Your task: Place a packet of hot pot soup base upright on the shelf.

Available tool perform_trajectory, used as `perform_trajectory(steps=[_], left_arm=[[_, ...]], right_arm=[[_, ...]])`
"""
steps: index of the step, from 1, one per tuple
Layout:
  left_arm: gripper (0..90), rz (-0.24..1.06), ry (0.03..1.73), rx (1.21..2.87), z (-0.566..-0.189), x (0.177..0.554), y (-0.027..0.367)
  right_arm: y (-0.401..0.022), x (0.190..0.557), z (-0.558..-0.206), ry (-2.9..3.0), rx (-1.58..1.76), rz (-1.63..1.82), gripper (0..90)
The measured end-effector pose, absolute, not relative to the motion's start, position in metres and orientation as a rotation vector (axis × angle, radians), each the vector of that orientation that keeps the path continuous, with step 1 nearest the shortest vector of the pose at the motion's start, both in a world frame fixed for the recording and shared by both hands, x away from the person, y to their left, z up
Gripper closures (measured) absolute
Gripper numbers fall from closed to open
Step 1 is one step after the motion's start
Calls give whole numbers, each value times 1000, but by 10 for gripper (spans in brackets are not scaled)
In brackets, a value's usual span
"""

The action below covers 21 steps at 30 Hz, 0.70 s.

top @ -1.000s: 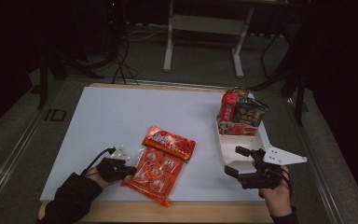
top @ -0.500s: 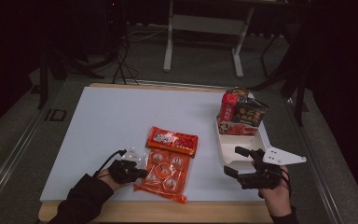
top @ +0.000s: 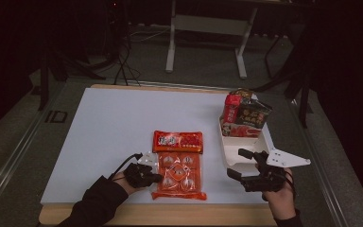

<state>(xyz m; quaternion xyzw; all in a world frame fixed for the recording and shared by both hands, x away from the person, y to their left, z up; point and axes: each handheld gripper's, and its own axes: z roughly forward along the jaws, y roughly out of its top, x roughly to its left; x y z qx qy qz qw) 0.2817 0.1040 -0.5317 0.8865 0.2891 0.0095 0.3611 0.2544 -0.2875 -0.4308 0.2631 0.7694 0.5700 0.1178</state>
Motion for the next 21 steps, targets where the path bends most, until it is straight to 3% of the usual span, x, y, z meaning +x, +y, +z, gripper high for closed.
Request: perform_trajectory(steps=[9, 12, 14, 21], left_arm=[[834, 79, 698, 2208, -523, 282, 110], [724, 125, 673, 2170, -517, 283, 113], [706, 120, 690, 2154, -513, 284, 115], [424, 123, 796, 2104, -505, 288, 118]], right_arm=[[-289, 254, -431, 2249, 774, 1671, 149], [-289, 254, -431, 2249, 774, 1667, 149], [-289, 254, -432, 2250, 774, 1667, 149], [-287, 254, -433, 2257, 765, 1657, 149]])
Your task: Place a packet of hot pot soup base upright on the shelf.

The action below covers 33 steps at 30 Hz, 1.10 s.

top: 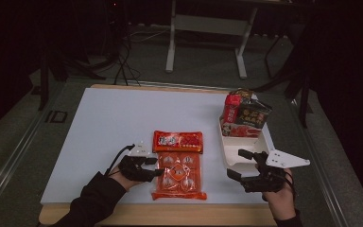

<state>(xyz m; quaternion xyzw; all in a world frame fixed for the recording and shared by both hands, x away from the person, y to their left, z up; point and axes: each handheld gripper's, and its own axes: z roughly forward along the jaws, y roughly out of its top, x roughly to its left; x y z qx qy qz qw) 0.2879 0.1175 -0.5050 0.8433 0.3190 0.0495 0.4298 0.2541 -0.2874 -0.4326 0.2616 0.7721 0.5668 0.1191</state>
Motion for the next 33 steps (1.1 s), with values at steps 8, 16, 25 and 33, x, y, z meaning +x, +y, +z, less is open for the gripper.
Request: perform_trajectory(steps=[8, 16, 25, 33], left_arm=[[292, 127, 852, 2072, -500, 298, 119], [104, 154, 877, 2032, -504, 307, 118], [68, 205, 889, 1961, -505, 324, 123], [150, 172, 969, 2013, -509, 342, 124]], right_arm=[[-289, 254, -432, 2240, 771, 1668, 181], [-290, 254, -432, 2222, 747, 1675, 181], [-285, 251, -433, 2217, 700, 1638, 167], [-279, 248, -434, 2228, 667, 1587, 142]])
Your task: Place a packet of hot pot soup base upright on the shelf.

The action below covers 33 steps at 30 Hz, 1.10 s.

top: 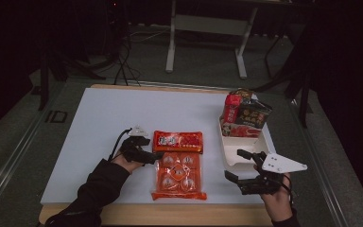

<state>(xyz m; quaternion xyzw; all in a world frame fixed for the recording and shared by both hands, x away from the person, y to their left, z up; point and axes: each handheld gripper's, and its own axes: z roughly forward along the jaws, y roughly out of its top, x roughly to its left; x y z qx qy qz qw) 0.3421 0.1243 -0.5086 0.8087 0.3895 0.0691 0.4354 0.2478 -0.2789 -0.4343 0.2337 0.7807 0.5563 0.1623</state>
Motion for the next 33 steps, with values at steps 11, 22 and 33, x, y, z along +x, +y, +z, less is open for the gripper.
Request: perform_trajectory(steps=[11, 22, 33], left_arm=[[218, 144, 1061, 1984, -523, 368, 134], [335, 83, 1119, 2012, -539, 389, 132], [535, 2, 1070, 2040, -544, 402, 122]], right_arm=[[-279, 246, -432, 2195, 727, 1590, 110], [-270, 243, -436, 2219, 704, 1538, 106], [-269, 243, -438, 2246, 703, 1528, 119]])
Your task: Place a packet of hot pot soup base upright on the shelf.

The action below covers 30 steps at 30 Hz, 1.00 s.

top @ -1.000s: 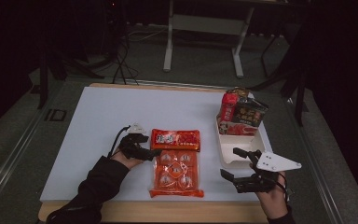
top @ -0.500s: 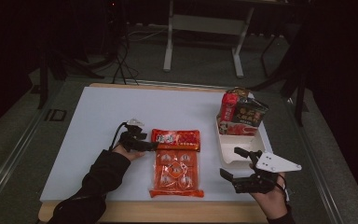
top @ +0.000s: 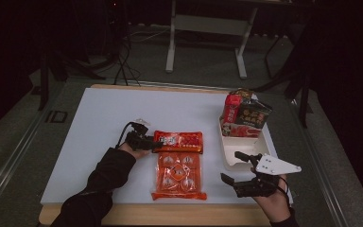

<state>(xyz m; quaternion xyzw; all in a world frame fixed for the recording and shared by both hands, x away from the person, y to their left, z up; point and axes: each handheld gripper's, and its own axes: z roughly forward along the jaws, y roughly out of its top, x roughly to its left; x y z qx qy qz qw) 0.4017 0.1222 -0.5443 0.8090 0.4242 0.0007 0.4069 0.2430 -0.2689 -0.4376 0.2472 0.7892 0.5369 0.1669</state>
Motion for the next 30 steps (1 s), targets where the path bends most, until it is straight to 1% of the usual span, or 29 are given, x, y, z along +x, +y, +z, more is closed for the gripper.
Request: perform_trajectory(steps=[3, 5, 7, 9, 10, 11, 12, 14, 20, 30], left_arm=[[574, 7, 1062, 2052, -544, 402, 117], [584, 8, 1060, 2053, -544, 402, 116], [643, -8, 1061, 2055, -544, 402, 114], [730, -48, 1046, 2059, -545, 402, 110], [744, -42, 1040, 2066, -544, 401, 108], [790, -54, 1031, 2064, -543, 400, 107], [857, -46, 1028, 2072, -543, 399, 105], [886, -17, 1021, 2078, -541, 396, 104], [892, 40, 985, 2073, -534, 391, 104], [895, 78, 940, 2045, -513, 383, 106]], right_arm=[[-269, 243, -437, 2248, 701, 1531, 132], [-269, 243, -437, 2247, 703, 1531, 132], [-269, 244, -438, 2248, 711, 1535, 132], [-269, 244, -438, 2249, 716, 1537, 132], [-269, 244, -439, 2249, 716, 1540, 132], [-269, 244, -438, 2250, 715, 1537, 132], [-269, 244, -438, 2252, 716, 1535, 132], [-268, 244, -439, 2254, 717, 1537, 133], [-268, 245, -439, 2260, 726, 1532, 135], [-268, 246, -439, 2263, 737, 1525, 135]])
